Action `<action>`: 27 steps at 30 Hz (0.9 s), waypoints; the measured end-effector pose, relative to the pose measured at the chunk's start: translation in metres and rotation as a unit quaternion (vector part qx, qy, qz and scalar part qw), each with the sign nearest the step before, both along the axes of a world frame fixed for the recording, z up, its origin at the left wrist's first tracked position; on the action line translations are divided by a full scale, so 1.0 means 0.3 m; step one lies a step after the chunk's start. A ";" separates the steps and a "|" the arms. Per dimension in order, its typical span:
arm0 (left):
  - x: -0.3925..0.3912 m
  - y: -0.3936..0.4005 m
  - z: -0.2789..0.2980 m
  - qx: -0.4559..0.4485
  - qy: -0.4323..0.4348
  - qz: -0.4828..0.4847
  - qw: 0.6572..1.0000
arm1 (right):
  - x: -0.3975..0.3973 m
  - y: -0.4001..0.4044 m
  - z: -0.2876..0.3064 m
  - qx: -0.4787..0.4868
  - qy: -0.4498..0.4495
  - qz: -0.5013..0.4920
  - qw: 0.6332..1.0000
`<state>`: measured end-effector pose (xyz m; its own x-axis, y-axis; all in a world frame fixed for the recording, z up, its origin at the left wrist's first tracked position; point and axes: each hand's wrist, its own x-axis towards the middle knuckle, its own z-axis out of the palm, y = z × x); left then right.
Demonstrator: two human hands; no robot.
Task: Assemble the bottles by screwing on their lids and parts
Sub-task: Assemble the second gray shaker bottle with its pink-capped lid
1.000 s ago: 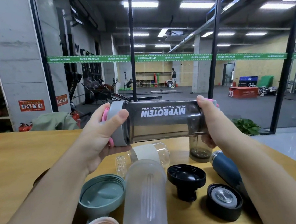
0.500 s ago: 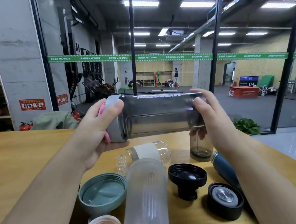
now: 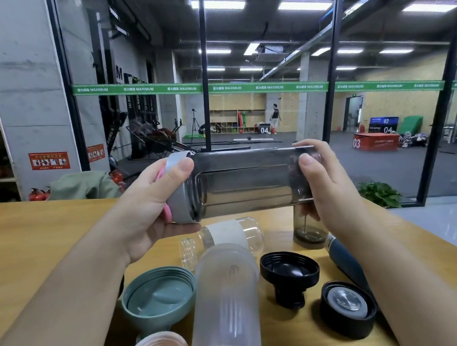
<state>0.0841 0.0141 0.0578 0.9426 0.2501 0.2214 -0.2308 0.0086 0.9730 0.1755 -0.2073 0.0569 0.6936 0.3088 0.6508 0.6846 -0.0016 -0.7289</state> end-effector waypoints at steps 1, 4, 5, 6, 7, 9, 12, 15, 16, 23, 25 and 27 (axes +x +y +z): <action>0.003 0.000 -0.002 0.006 -0.005 -0.002 1.000 | -0.003 -0.001 0.001 -0.012 0.006 -0.006 1.000; 0.006 0.005 -0.009 0.006 -0.022 0.000 1.000 | -0.006 -0.006 0.013 -0.043 0.043 -0.038 0.997; 0.007 0.006 -0.009 0.004 -0.028 0.002 1.000 | 0.005 -0.001 0.019 -0.049 0.058 -0.048 0.996; 0.006 0.006 -0.010 0.005 -0.035 0.004 0.999 | 0.016 0.006 0.024 -0.050 0.083 -0.056 0.994; 0.006 0.008 -0.011 0.008 -0.045 0.010 0.999 | 0.032 0.013 0.027 -0.045 0.113 -0.065 0.990; 0.002 0.010 -0.014 0.031 -0.074 0.027 0.996 | 0.045 0.012 0.027 -0.025 0.202 -0.060 0.977; -0.010 0.002 -0.011 0.099 -0.122 0.043 0.987 | 0.037 0.002 0.024 -0.051 0.321 -0.030 0.945; -0.025 -0.012 -0.001 0.118 -0.139 0.045 0.982 | 0.035 -0.019 0.013 -0.065 0.341 -0.007 0.938; -0.027 -0.015 0.000 0.119 -0.138 0.049 0.982 | 0.030 -0.021 0.016 -0.056 0.340 -0.004 0.939; -0.001 0.007 -0.008 0.054 -0.105 0.077 0.990 | 0.020 0.008 0.026 -0.032 0.237 0.018 0.971; 0.002 0.009 -0.007 0.020 -0.073 0.061 0.995 | 0.011 0.015 0.032 -0.010 0.189 0.013 0.982; 0.008 0.007 -0.007 -0.009 -0.045 0.041 0.998 | 0.000 0.012 0.032 -0.002 0.115 0.023 0.993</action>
<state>0.0865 0.0163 0.0558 0.8949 0.3312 0.2991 -0.3180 0.0032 0.9481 0.1754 -0.2036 0.0666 0.8090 0.3455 0.4756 0.4992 0.0235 -0.8662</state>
